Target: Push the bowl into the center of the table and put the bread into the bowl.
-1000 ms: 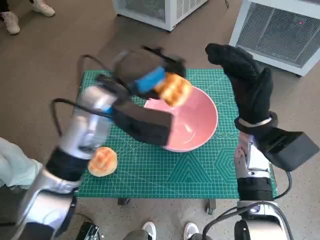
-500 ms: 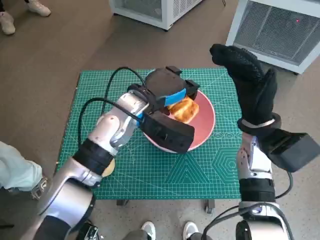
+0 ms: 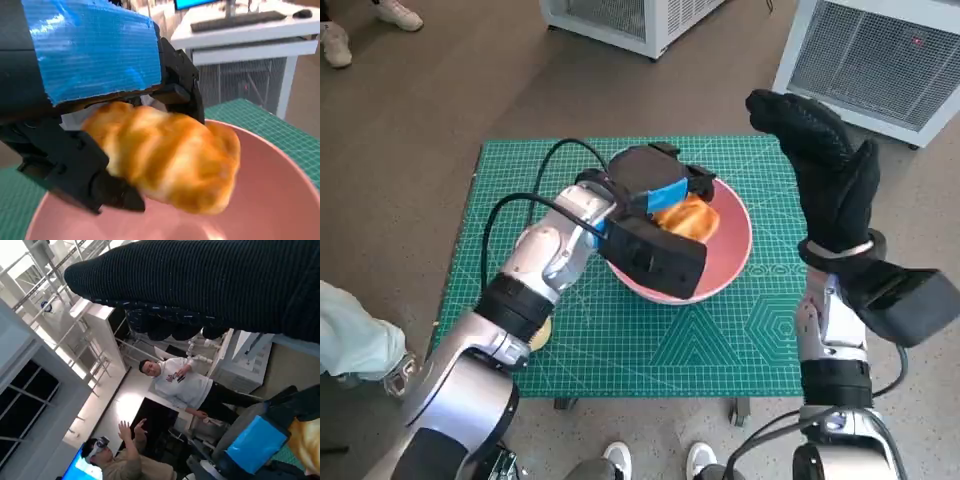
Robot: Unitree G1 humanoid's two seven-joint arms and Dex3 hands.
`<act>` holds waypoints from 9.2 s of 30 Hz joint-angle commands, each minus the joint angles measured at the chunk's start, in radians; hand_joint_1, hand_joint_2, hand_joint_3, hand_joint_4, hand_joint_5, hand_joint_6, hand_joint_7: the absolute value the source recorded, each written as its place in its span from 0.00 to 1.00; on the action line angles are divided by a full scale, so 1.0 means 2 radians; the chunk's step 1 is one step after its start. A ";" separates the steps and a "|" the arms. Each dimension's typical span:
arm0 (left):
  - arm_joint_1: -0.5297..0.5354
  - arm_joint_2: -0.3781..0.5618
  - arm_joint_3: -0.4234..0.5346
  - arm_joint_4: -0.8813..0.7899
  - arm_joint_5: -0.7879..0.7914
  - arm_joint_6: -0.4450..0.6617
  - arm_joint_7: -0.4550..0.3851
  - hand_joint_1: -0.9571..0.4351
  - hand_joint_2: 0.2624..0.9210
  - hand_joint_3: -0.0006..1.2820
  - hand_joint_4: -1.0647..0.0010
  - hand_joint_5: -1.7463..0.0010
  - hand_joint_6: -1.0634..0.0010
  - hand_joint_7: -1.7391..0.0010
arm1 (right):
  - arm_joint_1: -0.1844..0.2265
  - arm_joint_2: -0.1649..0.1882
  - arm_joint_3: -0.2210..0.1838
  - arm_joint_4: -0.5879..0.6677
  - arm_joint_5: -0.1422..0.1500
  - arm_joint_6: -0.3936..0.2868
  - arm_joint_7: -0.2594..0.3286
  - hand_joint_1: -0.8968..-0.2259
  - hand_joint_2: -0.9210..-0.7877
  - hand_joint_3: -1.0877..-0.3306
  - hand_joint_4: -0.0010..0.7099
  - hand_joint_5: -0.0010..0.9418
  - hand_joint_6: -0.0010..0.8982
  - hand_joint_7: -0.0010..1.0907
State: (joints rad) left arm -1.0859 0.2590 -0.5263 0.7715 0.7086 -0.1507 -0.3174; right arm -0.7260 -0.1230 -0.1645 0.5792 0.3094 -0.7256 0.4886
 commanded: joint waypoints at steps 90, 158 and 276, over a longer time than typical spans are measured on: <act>0.527 0.278 0.296 -0.609 -0.114 0.090 -0.165 0.51 0.68 0.00 0.80 1.00 0.72 1.00 | -0.024 0.016 0.023 0.033 -0.004 0.000 0.007 0.27 0.00 0.46 0.31 0.00 0.05 0.50; 0.440 0.233 0.174 -0.321 -0.041 -0.002 0.036 0.69 1.00 0.02 0.29 0.34 0.38 0.38 | -0.015 0.018 0.024 0.019 -0.009 0.007 -0.001 0.27 0.00 0.45 0.31 0.00 0.01 0.54; 0.149 0.029 0.197 -0.163 -0.258 -0.066 -0.015 0.33 0.90 0.01 0.80 1.00 0.68 0.98 | -0.012 0.010 0.002 0.044 0.005 -0.010 0.016 0.28 0.00 0.48 0.32 0.00 0.07 0.48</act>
State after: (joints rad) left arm -0.8206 0.3080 -0.1784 0.4888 0.2622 -0.2649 -0.3254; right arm -0.7652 -0.1063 -0.1579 0.6670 0.3192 -0.7580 0.5243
